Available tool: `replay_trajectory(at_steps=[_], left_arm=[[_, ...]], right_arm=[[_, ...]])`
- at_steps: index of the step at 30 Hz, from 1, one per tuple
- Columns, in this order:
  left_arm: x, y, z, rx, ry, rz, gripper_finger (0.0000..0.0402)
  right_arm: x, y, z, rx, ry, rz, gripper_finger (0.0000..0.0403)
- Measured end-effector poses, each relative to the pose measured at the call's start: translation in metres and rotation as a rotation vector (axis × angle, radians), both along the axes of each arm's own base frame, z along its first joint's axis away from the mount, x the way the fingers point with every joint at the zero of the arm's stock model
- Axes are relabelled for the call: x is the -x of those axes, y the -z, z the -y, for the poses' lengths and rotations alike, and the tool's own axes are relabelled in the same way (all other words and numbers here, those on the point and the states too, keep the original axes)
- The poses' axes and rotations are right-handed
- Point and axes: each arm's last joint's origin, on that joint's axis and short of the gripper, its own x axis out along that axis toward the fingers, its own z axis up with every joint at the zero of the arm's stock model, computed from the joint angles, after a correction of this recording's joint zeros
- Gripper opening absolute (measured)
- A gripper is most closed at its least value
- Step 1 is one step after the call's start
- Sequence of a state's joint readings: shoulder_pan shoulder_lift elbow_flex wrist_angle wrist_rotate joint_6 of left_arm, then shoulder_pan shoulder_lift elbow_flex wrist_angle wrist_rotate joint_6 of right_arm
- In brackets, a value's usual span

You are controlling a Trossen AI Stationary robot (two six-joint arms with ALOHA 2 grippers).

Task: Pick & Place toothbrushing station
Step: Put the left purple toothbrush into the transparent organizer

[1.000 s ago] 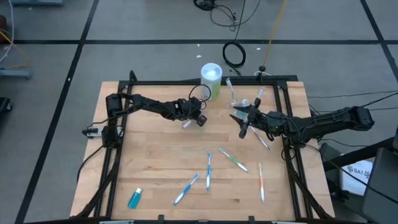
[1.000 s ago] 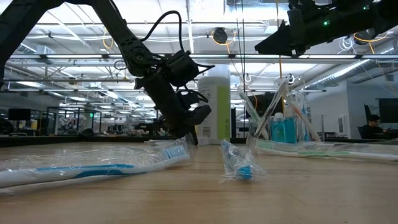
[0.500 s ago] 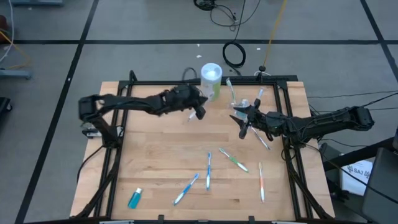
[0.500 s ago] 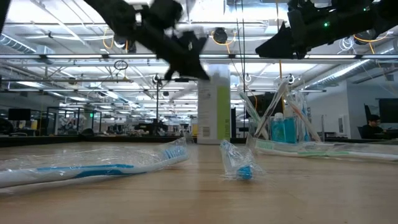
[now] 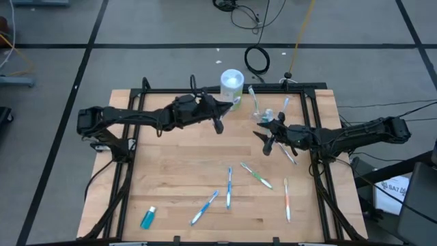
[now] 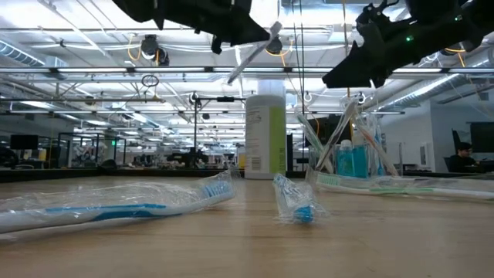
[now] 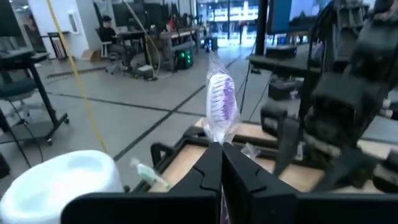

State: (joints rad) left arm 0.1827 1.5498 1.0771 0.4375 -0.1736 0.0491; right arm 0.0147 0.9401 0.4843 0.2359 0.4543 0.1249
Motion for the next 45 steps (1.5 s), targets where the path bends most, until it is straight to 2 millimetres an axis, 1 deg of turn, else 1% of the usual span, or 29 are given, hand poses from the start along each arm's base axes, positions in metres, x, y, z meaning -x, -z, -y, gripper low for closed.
replay_trajectory(at_steps=[3, 6, 10, 14, 21, 29, 31, 35, 37, 40, 43, 45], left_arm=[[-0.007, 0.0, 0.003, -0.022, 0.039, 0.066, 0.0001], [-0.015, 0.007, 0.005, -0.057, 0.101, 0.098, 0.0001], [-0.022, 0.012, 0.005, -0.071, 0.14, 0.143, 0.0001], [-0.028, 0.021, 0.003, -0.084, 0.138, 0.15, 0.0001], [-0.037, 0.031, 0.002, -0.097, 0.139, 0.222, 0.0001], [-0.046, 0.049, 0.001, -0.083, 0.155, 0.23, 0.0], [-0.049, 0.056, 0.0, -0.076, 0.143, 0.212, 0.0], [-0.052, 0.065, -0.003, -0.067, 0.076, 0.193, 0.0], [-0.051, 0.065, -0.006, -0.069, 0.054, 0.205, 0.0], [-0.049, 0.057, -0.008, -0.085, 0.048, 0.275, 0.0], [-0.047, 0.051, -0.009, -0.098, 0.069, 0.335, 0.0], [-0.047, 0.051, -0.008, -0.085, 0.088, 0.346, 0.0]], right_arm=[[0.004, 0.004, -0.004, -0.064, -0.136, -0.054, 0.0176], [0.011, 0.008, -0.008, -0.137, -0.266, -0.124, 0.0176], [0.019, 0.013, -0.01, -0.298, -0.284, -0.174, 0.0176], [0.022, 0.016, -0.01, -0.338, -0.259, -0.21, 0.0176], [0.022, 0.017, -0.01, -0.336, -0.259, -0.218, 0.0176], [0.022, 0.017, -0.01, -0.326, -0.256, -0.22, 0.0176], [0.022, 0.017, -0.009, -0.286, -0.239, -0.221, 0.0176], [0.018, 0.009, -0.003, -0.091, -0.128, -0.166, 0.0176], [0.015, 0.004, 0.0, -0.057, -0.082, -0.112, 0.0176], [0.011, 0.003, 0.003, -0.055, -0.071, -0.075, 0.0176], [0.005, 0.008, 0.004, -0.056, -0.063, -0.094, 0.0176], [-0.001, 0.011, 0.005, -0.058, -0.062, -0.093, 0.0176]])
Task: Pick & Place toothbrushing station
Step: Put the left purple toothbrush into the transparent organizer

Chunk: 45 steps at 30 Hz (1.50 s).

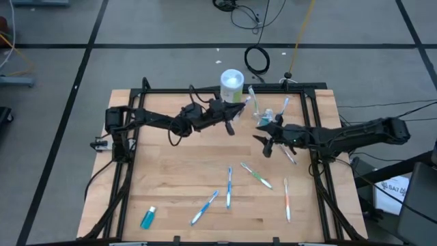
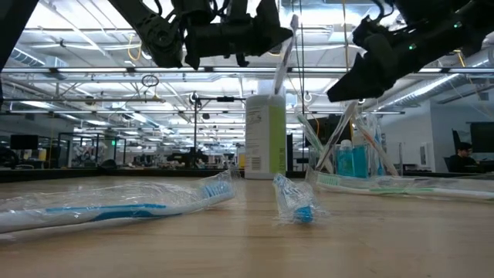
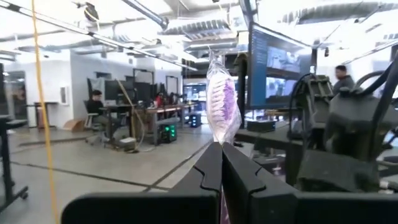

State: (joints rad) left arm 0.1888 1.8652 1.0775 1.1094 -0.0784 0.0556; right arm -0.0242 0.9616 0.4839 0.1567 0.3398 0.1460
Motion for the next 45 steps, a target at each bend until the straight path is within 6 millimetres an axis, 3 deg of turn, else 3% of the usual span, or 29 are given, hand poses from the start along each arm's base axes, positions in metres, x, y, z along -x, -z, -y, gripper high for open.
replay_trajectory(at_steps=[7, 14, 20, 25, 28, 32, 40, 45], left_arm=[[0.0, -0.001, 0.002, -0.016, -0.015, 0.007, 0.0], [-0.001, 0.001, 0.001, -0.012, -0.019, -0.013, 0.0001], [-0.002, 0.004, 0.001, -0.005, -0.02, -0.049, 0.0], [-0.003, 0.006, 0.002, 0.003, -0.023, -0.05, 0.0], [-0.004, 0.009, 0.002, -0.002, -0.023, -0.011, 0.0], [-0.014, 0.018, -0.003, 0.01, -0.022, 0.021, 0.0], [-0.056, 0.023, -0.021, -0.072, -0.012, 0.044, 0.0], [-0.061, 0.017, -0.033, -0.034, -0.1, 0.079, 0.0]], right_arm=[[-0.016, 0.002, 0.002, -0.003, 0.058, -0.138, 0.0176], [-0.018, -0.001, 0.011, 0.144, 0.303, -0.228, 0.0176], [-0.018, 0.0, 0.014, 0.123, 0.299, -0.232, 0.0176], [-0.02, -0.004, 0.011, 0.079, 0.161, -0.201, 0.0176], [-0.017, -0.006, 0.014, 0.147, 0.277, -0.204, 0.0176], [-0.012, -0.013, 0.014, 0.152, 0.294, -0.17, 0.0176], [0.004, -0.037, 0.01, 0.168, 0.283, -0.056, 0.0176], [0.019, -0.044, 0.008, 0.125, 0.289, -0.024, 0.0176]])
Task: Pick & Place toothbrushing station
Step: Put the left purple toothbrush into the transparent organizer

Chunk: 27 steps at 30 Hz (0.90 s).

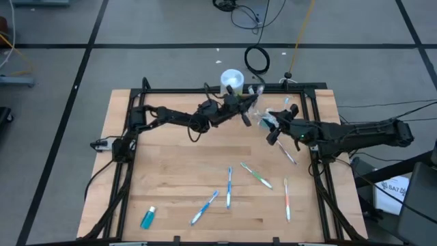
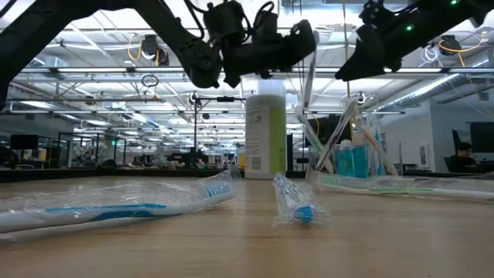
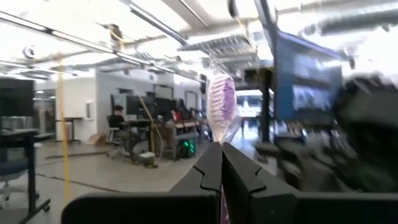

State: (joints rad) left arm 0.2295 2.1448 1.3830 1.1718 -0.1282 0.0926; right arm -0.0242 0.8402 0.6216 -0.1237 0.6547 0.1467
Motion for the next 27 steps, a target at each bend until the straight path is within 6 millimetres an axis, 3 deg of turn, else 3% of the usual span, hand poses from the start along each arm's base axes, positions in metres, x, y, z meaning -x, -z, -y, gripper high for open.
replay_trajectory(at_steps=[4, 14, 27], left_arm=[[-0.001, -0.004, -0.01, 0.027, -0.011, 0.029, 0.0], [-0.034, 0.021, -0.031, 0.014, -0.005, 0.04, 0.0], [-0.04, 0.062, -0.053, 0.077, -0.045, -0.055, 0.0]], right_arm=[[0.009, -0.002, -0.003, -0.02, -0.003, 0.007, 0.0176], [0.015, -0.009, -0.002, 0.005, -0.008, 0.04, 0.0176], [0.014, -0.012, -0.002, 0.031, -0.02, 0.046, 0.0176]])
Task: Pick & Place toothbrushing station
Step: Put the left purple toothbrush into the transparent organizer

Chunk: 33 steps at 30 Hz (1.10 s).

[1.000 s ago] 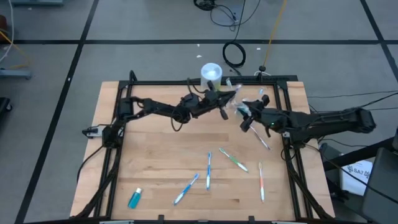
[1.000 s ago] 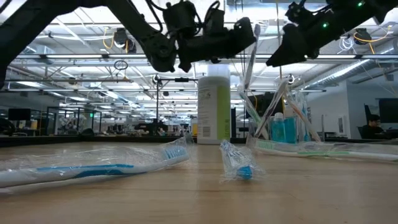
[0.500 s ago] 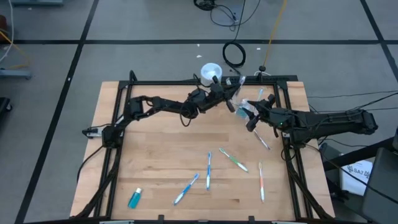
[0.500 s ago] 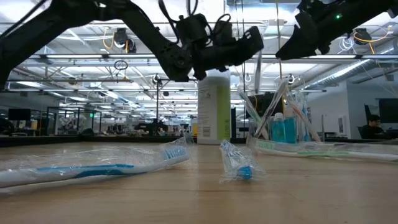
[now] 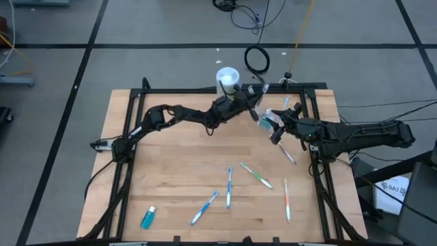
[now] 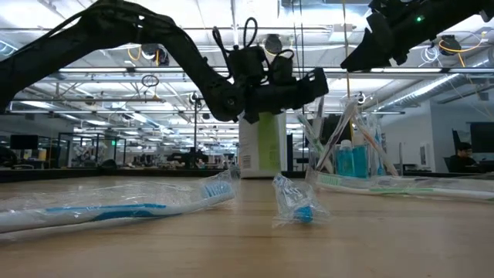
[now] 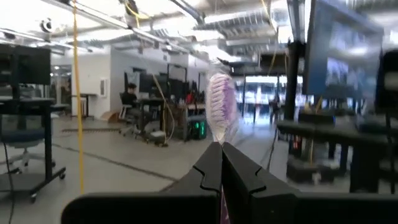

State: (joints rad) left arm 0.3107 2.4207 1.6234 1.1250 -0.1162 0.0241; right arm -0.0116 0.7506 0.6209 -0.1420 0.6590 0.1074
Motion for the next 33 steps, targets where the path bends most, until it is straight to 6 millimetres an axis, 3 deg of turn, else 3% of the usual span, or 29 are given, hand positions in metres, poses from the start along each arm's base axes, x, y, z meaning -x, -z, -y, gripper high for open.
replay_trajectory(at_steps=[7, 15, 21, 26, 33], left_arm=[[-0.003, 0.002, 0.007, -0.04, 0.033, -0.031, 0.0], [-0.006, -0.006, 0.029, -0.15, 0.11, 0.016, 0.0], [-0.008, -0.014, 0.04, -0.17, 0.198, 0.029, 0.0], [-0.004, -0.034, 0.04, -0.164, 0.22, 0.063, 0.0], [-0.005, -0.036, 0.045, -0.186, 0.277, 0.052, 0.0]], right_arm=[[0.0, 0.0, 0.0, -0.001, 0.0, 0.003, 0.0176], [0.0, 0.0, 0.0, 0.007, 0.018, 0.001, 0.0176], [0.003, 0.024, 0.005, 0.038, 0.041, -0.097, 0.0176], [0.0, 0.021, 0.012, 0.1, 0.059, 0.013, 0.0176], [0.0, 0.032, 0.012, 0.208, 0.042, 0.099, 0.0185]])
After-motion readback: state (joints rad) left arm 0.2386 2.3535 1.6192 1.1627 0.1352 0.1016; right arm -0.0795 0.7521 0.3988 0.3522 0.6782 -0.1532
